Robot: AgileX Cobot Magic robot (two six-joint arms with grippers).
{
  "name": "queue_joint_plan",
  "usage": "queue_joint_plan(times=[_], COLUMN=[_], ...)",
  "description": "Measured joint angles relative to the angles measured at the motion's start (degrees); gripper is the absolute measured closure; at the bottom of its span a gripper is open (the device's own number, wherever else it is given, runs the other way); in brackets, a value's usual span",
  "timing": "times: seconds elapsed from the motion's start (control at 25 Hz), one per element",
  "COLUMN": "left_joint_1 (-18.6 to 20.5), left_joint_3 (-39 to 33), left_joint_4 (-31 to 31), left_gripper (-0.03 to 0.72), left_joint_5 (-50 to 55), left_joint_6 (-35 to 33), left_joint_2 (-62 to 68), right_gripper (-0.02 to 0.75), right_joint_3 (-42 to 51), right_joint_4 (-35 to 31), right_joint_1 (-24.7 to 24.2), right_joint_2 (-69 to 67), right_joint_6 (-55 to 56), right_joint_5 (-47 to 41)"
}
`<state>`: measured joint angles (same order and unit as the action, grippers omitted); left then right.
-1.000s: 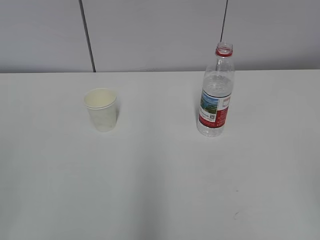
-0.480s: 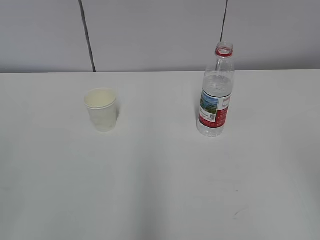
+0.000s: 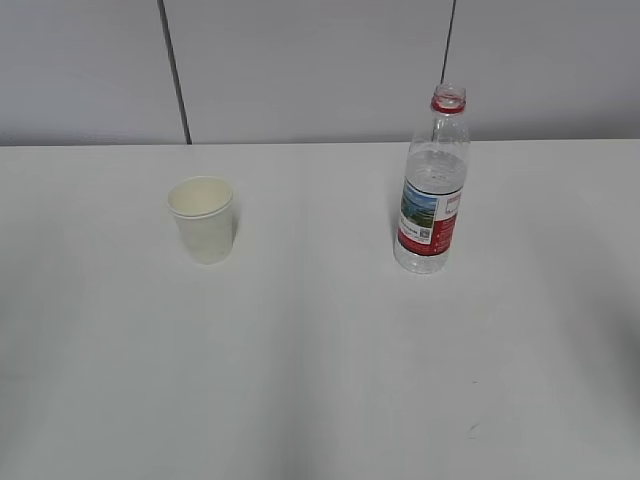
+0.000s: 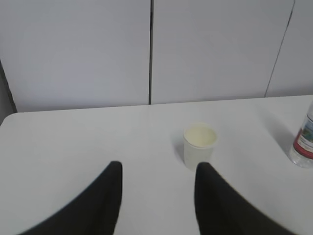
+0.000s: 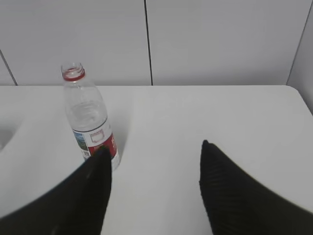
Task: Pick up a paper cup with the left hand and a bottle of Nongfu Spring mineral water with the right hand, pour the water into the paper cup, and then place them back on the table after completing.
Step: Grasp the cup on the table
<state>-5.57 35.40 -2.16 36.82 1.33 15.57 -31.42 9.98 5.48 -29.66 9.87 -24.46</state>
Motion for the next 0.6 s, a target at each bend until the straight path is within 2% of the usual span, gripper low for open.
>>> queue_joint_plan(times=[0.36,0.6], left_joint_1=[0.00,0.00], left_joint_3=[-0.05,-0.25], left_joint_4=[0.19,1.61], left_gripper=[0.377,0.377], left_joint_5=[-29.40,-45.27], left_joint_6=[0.00,0.00], left_joint_2=[25.75,40.88], right_gripper=[0.310,0.310], right_joint_3=[0.00,0.00], right_joint_4=[0.00,0.00], right_joint_1=[0.00,0.00], right_joint_2=[-12.16,-16.83], right_joint_6=[0.71,0.71], right_joint_5=[16.61,22.84])
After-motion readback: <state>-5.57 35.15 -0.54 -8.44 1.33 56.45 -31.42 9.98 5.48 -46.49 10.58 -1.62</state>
